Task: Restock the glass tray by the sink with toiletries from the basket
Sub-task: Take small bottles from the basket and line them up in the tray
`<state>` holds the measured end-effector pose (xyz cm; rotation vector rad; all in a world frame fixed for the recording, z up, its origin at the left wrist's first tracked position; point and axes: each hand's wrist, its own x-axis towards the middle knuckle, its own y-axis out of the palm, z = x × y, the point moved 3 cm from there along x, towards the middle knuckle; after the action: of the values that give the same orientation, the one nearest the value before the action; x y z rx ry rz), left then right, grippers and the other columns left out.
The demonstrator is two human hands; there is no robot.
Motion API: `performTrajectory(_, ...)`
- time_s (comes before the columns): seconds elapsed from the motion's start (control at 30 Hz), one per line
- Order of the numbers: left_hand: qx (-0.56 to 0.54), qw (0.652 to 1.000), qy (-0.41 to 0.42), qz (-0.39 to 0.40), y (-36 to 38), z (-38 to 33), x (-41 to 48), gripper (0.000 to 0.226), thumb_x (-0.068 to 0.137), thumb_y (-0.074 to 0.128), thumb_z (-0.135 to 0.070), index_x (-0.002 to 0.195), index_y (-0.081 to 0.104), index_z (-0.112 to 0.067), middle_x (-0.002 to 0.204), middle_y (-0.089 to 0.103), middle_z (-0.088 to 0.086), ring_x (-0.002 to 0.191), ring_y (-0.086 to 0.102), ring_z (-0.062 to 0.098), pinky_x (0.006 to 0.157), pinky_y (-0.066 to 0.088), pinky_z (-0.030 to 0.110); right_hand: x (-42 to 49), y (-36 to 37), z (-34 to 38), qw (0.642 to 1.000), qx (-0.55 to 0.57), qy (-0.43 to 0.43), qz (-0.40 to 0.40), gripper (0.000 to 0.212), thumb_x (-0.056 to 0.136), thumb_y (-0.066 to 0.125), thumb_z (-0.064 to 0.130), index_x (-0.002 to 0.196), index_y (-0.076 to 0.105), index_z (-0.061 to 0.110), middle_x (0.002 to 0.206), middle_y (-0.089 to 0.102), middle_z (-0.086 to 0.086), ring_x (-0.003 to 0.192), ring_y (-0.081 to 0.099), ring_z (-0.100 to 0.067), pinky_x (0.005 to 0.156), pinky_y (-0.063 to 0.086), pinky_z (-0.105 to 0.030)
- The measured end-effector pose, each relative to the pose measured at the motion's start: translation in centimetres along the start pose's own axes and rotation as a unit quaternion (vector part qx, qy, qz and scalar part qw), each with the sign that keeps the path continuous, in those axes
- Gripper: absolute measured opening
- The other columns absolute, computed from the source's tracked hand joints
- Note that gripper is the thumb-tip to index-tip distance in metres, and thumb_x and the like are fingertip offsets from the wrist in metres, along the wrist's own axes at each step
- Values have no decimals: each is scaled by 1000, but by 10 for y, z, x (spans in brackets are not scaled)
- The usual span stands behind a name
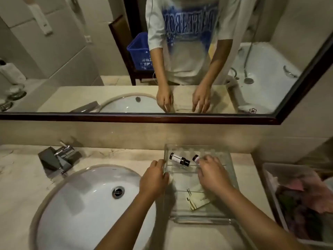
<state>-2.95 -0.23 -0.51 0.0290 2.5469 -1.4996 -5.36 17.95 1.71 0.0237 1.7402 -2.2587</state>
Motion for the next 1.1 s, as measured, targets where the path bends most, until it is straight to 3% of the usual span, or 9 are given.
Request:
performTrajectory(0.33,44,998,44,21,37,8,68,48,91,53,-23,136,39,-27,124,46,2,111,49,22,81,50,36,67,47,10,999,-44,-15,6,41,92,50,33,128,51,14,143,36,-6,131,30,-24,109,25,-32)
performTrajectory(0.53,39,997,58,-20,40,11,71,41,93,52,-26,133,44,-28,122,49,0,110,48,19,74,47,32,71,47,5,999,-36,-24,-10,39,91,53,36,122,57,14,134,45,-2,127,35,-22,110,21,-31)
performTrajectory(0.7,62,993,85,-55,34,6,81,32,93,53,-31,123,55,-22,112,55,0,102,50,19,64,39,27,82,30,6,999,13,-26,-35,31,89,58,35,116,60,19,112,60,2,109,48,-19,99,27,-29)
performTrajectory(0.87,60,994,76,-42,32,5,92,32,91,53,-39,115,58,-18,113,54,-1,108,48,17,72,44,31,98,16,20,984,164,-7,-64,32,84,67,22,114,63,15,113,64,-2,103,57,-18,90,44,-29)
performTrajectory(0.97,68,994,73,-41,35,7,98,32,90,51,-41,111,58,-18,114,54,-1,107,46,16,70,39,28,105,17,30,974,213,-8,-77,29,83,68,19,111,63,16,110,64,1,93,53,-9,80,40,-19)
performTrajectory(1.1,55,994,79,-48,41,15,107,34,87,53,-40,110,58,-17,114,54,-1,108,45,16,71,40,29,109,28,35,967,235,-2,-100,25,82,69,21,106,63,17,106,63,2,85,49,-5,72,34,-17)
